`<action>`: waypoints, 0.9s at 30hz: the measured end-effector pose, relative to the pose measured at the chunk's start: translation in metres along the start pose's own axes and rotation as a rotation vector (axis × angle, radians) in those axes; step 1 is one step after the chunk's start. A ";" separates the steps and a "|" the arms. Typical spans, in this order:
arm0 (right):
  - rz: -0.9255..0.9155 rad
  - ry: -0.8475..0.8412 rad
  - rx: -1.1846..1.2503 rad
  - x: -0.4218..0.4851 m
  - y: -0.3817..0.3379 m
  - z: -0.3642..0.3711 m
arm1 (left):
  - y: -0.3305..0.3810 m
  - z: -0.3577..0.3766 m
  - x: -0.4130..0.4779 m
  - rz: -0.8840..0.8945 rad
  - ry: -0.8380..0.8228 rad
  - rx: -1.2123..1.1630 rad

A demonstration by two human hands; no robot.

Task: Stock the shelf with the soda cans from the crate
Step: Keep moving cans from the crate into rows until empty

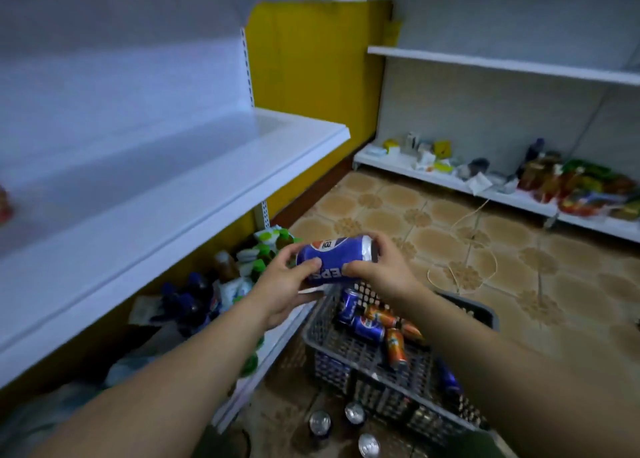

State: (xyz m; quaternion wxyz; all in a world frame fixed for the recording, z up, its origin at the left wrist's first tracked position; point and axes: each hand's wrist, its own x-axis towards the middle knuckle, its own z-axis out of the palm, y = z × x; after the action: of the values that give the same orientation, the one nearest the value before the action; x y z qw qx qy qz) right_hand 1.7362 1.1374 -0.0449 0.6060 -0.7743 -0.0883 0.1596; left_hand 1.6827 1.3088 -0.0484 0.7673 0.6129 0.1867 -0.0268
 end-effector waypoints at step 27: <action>-0.491 -0.486 -0.149 -0.121 -0.177 0.250 | 0.081 -0.251 -0.265 0.076 0.598 1.092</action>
State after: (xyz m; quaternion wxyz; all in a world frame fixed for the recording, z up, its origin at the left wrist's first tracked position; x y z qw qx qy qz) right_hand 1.5444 1.3689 0.0895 0.5294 -0.7114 -0.4250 0.1819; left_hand 1.3952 1.5175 0.0668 0.2583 0.9039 0.3310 0.0819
